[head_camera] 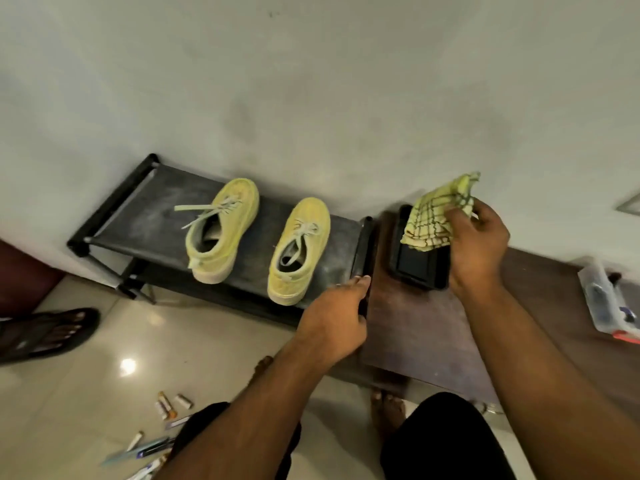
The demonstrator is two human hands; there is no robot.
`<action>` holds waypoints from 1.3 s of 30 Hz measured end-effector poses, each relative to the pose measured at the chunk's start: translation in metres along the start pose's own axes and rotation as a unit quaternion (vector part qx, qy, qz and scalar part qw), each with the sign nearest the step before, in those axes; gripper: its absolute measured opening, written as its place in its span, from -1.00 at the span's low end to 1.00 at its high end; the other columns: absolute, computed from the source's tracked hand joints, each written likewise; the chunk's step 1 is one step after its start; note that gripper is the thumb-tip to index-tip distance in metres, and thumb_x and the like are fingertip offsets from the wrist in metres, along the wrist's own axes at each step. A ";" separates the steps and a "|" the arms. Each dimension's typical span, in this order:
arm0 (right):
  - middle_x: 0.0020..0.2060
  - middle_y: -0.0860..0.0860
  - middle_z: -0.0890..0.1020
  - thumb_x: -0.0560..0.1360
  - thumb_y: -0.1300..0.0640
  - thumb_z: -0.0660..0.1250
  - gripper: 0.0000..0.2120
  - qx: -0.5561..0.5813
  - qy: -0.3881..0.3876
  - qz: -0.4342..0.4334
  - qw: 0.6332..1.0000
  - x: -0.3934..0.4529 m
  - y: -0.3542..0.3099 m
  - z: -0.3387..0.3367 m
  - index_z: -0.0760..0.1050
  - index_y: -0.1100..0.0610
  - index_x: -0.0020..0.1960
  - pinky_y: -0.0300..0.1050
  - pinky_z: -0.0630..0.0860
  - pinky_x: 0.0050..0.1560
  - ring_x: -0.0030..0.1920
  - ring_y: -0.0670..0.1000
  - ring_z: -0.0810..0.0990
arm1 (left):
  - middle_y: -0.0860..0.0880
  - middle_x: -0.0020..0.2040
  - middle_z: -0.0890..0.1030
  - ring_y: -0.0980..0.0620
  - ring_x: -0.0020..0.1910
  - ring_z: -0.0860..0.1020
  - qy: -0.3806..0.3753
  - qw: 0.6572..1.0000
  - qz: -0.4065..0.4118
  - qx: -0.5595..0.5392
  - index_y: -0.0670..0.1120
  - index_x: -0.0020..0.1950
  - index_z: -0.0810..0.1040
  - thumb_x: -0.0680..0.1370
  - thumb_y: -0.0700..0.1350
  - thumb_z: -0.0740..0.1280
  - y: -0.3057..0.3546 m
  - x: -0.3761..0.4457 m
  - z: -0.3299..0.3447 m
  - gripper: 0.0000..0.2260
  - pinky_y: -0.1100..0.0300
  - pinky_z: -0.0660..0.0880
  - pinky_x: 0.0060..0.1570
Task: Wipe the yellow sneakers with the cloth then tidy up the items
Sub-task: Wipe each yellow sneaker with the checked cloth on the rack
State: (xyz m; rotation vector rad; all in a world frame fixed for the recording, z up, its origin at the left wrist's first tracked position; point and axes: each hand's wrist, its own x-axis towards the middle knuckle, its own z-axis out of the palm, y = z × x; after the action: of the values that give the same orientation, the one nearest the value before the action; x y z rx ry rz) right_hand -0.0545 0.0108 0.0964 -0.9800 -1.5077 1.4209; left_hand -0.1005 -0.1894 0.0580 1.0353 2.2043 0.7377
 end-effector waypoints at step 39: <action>0.09 0.06 0.66 0.53 0.08 0.22 -0.73 0.324 -0.053 0.291 0.899 -0.098 0.026 0.033 0.54 0.06 0.19 0.09 0.49 0.14 0.12 0.10 0.61 | -0.02 -0.12 0.66 -0.05 0.00 0.59 0.226 0.912 -0.201 -0.278 -0.05 -0.14 0.67 0.51 -0.06 0.41 -0.065 0.020 -0.060 -0.91 0.10 0.45 0.12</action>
State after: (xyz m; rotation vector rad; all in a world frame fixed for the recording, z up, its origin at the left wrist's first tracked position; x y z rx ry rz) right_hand -0.0501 -0.0903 0.0641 -0.9578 -0.7013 2.2353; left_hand -0.1846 -0.2224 0.0478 0.1193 2.2453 1.3952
